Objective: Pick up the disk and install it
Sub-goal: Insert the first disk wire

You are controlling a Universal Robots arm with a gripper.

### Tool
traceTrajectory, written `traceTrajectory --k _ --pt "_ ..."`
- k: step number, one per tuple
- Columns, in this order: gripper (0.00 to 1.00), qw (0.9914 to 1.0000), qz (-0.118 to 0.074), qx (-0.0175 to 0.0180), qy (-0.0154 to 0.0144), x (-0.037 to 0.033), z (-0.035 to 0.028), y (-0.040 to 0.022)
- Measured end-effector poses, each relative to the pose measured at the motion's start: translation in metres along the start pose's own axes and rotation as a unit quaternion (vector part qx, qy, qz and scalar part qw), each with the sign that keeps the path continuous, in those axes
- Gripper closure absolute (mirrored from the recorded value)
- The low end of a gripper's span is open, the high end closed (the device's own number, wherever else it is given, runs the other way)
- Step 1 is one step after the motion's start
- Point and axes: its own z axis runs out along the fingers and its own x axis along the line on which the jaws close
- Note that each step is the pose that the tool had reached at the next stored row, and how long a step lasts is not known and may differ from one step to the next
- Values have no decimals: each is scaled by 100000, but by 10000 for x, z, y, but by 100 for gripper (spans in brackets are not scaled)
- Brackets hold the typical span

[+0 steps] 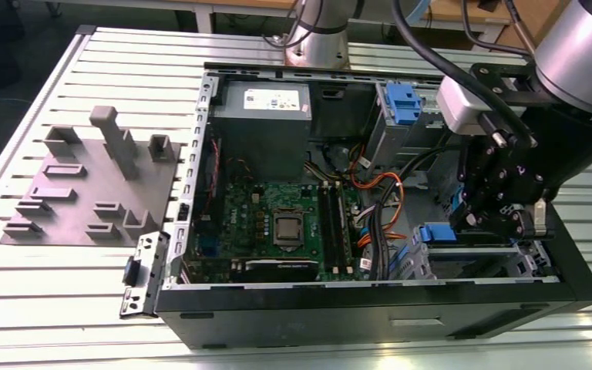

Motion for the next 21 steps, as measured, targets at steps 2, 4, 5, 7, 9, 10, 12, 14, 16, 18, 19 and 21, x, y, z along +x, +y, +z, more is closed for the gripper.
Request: traceTrajectory --k 2,4,5,7,9,10,12,14,16,18,19,21 --pt "89 100000 -4 1 3 0 0 -28" --pt "89 100000 -3 2 -3 -1 1 -46" --pt "89 100000 -2 1 -2 -1 1 -49" --pt "89 100000 6 -1 3 0 0 -49" --pt "89 100000 -1 2 -1 -1 1 -51" --pt "89 100000 -1 2 2 -1 1 -51" --pt "89 100000 -1 2 3 -1 0 -51" --pt "89 100000 0 0 3 -1 0 -52" --pt "89 100000 0 2 -1 -1 1 -52" --pt "89 100000 -2 1 1 0 -1 -52" --pt "89 100000 -4 0 6 0 -6 -52" --pt "89 100000 -2 2 2 0 -30 -53"
